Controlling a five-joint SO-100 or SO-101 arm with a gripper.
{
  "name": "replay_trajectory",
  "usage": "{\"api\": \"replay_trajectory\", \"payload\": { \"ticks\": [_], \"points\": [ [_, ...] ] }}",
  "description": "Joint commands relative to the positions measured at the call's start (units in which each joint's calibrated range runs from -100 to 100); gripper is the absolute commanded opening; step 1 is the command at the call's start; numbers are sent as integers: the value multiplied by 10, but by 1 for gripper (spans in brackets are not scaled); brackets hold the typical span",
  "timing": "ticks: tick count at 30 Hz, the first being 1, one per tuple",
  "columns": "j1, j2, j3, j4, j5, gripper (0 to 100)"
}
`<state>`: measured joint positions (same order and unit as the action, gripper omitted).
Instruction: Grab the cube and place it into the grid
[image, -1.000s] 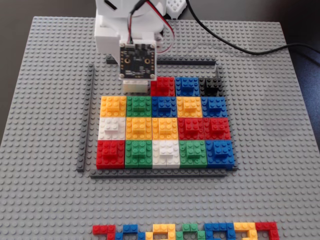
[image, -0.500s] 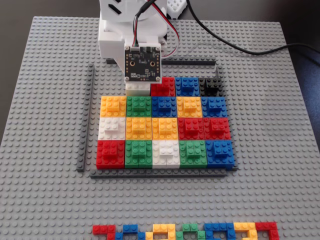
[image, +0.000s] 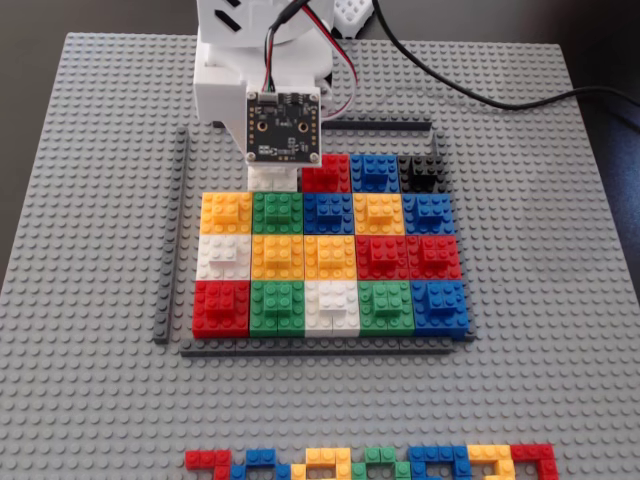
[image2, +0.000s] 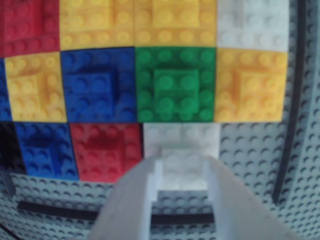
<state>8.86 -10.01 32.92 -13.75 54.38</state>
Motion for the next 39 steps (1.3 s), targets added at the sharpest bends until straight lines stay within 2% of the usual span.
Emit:
{"api": "replay_trajectory", "payload": {
  "ticks": [1, 19, 39],
  "points": [
    [-8, -9, -1, -7, -6, 2],
    [-4, -8, 25, -19, -2, 3],
    [2, -26, 54, -39, -17, 16]
  ]
}}
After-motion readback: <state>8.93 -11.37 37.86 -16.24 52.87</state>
